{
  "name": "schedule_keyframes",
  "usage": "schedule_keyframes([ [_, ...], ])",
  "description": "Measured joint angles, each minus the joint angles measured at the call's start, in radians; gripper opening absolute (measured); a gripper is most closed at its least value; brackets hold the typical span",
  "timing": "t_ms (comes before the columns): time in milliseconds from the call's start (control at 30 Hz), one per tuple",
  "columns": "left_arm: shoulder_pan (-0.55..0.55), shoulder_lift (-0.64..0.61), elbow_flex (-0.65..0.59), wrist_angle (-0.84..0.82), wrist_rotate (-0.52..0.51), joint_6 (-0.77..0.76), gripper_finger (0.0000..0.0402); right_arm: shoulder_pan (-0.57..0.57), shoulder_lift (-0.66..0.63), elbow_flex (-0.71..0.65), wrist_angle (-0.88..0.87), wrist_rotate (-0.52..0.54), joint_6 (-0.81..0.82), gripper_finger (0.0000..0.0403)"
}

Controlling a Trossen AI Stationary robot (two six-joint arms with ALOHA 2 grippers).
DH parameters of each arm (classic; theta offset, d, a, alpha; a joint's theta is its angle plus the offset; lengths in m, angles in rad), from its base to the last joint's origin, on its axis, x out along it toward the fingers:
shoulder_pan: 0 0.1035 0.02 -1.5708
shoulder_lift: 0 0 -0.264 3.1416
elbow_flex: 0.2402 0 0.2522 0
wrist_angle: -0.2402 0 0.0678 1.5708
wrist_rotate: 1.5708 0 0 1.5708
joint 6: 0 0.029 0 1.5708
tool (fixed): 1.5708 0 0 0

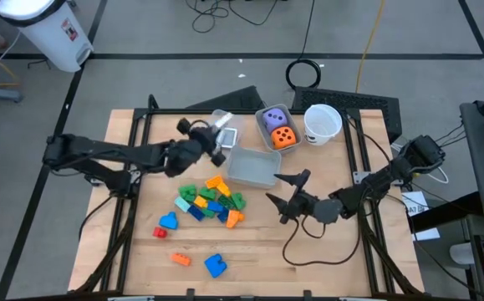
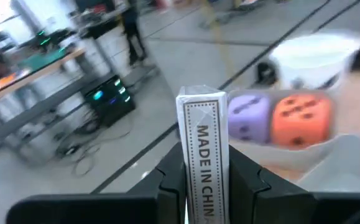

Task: Pick & Place Toys
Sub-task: Put the brown playing card box into the transparent bin, then put the red game piece into the bottom gray bin

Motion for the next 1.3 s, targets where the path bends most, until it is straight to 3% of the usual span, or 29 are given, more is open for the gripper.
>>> schedule_keyframes([
  [167, 0.146, 0.072, -0.07, 0.029, 0.047, 0.035, 0.0068, -0.026, 0.0, -0.012, -0.004, -0.049, 0.03, 0.0324],
  [300, 0.257, 0.147, -0.087, 0.076, 0.202, 0.043, 0.0068, -0.051, 0.0, -0.029, -0.009, -0.073, 0.052, 0.0324],
  [433, 0.307, 0.199, -0.085, 0.149, 0.276, 0.077, 0.0069, -0.068, 0.0, -0.037, -0.017, -0.073, 0.055, 0.0324],
  [567, 0.323, 0.237, -0.086, 0.175, 0.295, 0.123, 0.0121, -0.078, 0.0, -0.041, -0.017, -0.075, 0.071, 0.0324],
  [733, 0.323, 0.246, -0.085, 0.17, 0.284, 0.167, 0.0222, -0.08, 0.0, -0.053, -0.018, -0.074, 0.071, 0.0324],
  [900, 0.296, 0.222, -0.085, 0.161, 0.275, 0.169, 0.0295, -0.08, 0.0, -0.053, -0.017, -0.075, 0.071, 0.0324],
  [1100, 0.208, 0.095, -0.063, 0.076, 0.25, 0.134, 0.0335, -0.079, 0.0, -0.053, -0.021, -0.074, 0.085, 0.0324],
  [1300, 0.052, -0.113, -0.058, -0.12, 0.251, -0.008, 0.0338, -0.075, 0.0, -0.053, -0.023, -0.075, 0.1, 0.0324],
])
